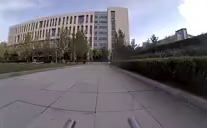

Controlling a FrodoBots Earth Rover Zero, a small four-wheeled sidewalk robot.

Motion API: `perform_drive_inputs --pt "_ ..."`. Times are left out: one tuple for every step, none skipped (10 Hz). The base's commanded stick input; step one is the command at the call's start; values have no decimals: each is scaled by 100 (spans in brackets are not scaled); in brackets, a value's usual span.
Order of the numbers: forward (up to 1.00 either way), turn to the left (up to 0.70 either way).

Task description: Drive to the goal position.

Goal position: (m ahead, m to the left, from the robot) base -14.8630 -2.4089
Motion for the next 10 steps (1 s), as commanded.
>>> perform_drive_inputs --pt "-70 0" --pt "-70 0" --pt "-70 0" --pt "-70 0" --pt "-70 0" --pt "-70 0" --pt "-70 0" --pt "-70 0" --pt "-70 0" --pt "-70 0"
